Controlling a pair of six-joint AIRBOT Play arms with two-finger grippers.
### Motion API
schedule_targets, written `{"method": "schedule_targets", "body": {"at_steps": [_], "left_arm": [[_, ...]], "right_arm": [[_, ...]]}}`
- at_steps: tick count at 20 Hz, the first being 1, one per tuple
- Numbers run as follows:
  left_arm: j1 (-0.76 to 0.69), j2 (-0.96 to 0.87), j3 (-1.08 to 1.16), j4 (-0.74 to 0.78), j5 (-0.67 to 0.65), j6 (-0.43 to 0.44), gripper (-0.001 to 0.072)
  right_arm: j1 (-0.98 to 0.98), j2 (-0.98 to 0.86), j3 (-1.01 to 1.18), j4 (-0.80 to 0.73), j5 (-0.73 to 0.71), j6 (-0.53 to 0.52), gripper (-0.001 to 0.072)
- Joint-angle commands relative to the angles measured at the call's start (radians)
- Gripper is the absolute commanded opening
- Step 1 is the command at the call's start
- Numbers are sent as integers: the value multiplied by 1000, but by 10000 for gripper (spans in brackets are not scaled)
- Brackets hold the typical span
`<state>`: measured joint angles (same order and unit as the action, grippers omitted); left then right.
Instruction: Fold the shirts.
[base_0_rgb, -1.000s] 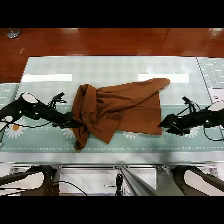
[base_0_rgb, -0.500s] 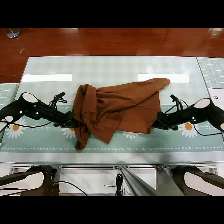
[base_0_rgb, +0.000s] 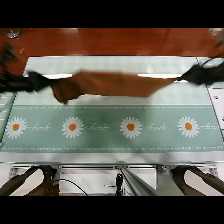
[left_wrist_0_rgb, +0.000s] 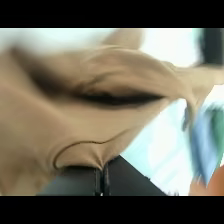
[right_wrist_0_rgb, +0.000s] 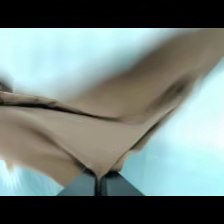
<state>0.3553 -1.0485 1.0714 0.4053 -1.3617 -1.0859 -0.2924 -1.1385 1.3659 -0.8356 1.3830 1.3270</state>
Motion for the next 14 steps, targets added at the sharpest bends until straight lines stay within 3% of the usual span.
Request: {"method": "schedule_targets", "body": {"at_steps": [1, 7, 10, 14], "left_arm": [[105, 122, 215, -228, 34, 0, 32], [183, 298, 593, -189, 131, -5, 32], [239, 403, 713, -8, 140, -79, 32], [183, 551, 750, 265, 150, -126, 32]], "right_arm": [[-30, 103, 321, -3, 20, 31, 21], [-30, 396, 505, -67, -98, 50, 21], [-30, 532, 505, -199, -116, 101, 21], [-30, 650, 505, -336, -86, 149, 21]]}}
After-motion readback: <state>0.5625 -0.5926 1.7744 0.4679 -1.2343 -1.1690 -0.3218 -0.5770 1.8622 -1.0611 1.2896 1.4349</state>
